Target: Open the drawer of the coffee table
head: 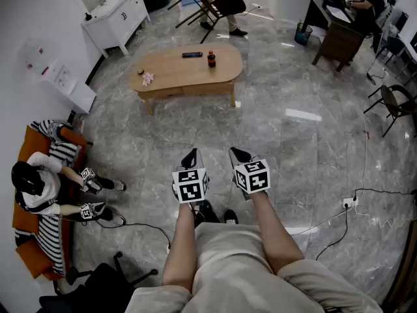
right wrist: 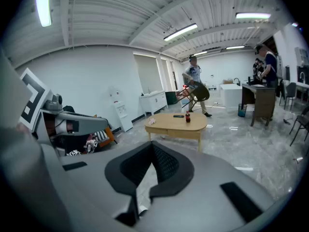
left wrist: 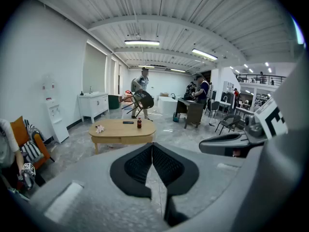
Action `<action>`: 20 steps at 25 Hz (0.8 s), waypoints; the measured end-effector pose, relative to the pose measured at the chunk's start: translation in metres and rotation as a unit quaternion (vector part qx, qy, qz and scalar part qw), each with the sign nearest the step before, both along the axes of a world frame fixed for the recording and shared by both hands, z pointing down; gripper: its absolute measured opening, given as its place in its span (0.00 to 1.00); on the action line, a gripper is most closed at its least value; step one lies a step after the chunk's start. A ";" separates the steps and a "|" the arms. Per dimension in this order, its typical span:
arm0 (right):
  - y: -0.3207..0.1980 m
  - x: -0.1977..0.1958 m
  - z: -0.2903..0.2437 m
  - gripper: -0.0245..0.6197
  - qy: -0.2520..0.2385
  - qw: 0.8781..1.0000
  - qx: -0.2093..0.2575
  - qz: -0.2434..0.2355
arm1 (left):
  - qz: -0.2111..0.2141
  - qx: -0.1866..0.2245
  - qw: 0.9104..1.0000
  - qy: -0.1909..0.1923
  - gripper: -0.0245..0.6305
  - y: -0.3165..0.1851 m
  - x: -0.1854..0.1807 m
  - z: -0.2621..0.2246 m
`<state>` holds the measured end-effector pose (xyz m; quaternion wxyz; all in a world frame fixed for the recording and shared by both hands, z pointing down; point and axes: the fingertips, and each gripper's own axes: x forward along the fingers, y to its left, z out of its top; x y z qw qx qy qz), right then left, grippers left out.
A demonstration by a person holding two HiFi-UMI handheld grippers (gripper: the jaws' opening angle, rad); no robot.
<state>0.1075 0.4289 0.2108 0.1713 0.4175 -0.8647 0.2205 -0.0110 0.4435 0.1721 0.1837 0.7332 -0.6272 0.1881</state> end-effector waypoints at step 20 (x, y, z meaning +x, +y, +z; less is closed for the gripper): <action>-0.057 0.056 0.021 0.06 -0.082 0.996 -0.022 0.034 | 0.003 -0.050 0.999 0.022 0.06 -0.040 0.005 0.048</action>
